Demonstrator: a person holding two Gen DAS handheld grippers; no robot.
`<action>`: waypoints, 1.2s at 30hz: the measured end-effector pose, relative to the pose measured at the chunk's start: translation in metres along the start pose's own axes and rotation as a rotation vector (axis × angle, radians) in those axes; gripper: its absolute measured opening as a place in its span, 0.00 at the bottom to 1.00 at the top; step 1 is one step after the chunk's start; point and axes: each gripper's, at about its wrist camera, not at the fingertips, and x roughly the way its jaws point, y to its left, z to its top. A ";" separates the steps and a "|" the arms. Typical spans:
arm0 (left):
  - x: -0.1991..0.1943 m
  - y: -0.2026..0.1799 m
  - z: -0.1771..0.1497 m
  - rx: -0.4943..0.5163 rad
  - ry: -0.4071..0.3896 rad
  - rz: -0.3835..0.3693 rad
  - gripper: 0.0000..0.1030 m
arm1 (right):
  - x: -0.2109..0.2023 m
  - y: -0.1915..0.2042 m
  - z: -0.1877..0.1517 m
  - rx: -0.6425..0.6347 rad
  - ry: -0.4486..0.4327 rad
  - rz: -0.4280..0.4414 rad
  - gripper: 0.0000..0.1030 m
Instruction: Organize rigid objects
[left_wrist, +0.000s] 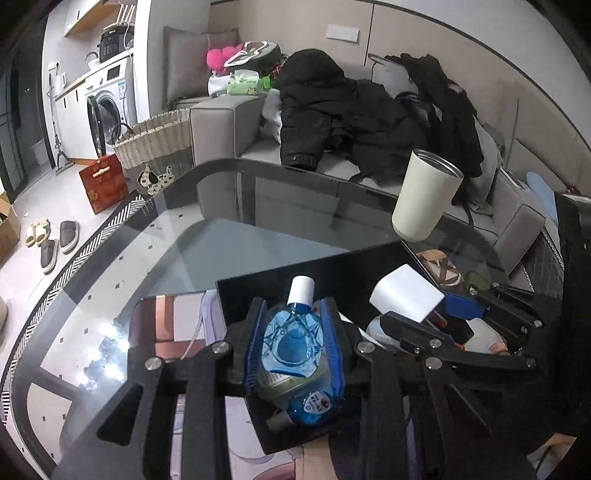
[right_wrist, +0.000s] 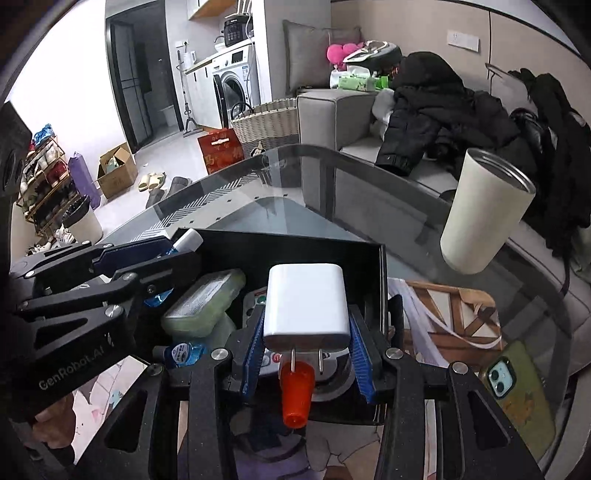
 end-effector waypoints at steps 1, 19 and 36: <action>0.000 0.001 -0.001 -0.001 0.008 -0.002 0.28 | 0.000 0.001 -0.001 -0.005 0.004 -0.001 0.40; -0.027 0.001 -0.010 -0.031 -0.061 -0.015 0.53 | -0.031 -0.004 -0.006 0.019 -0.040 0.024 0.46; -0.125 -0.014 -0.065 0.005 -0.357 0.132 0.86 | -0.154 -0.004 -0.064 0.061 -0.380 -0.044 0.84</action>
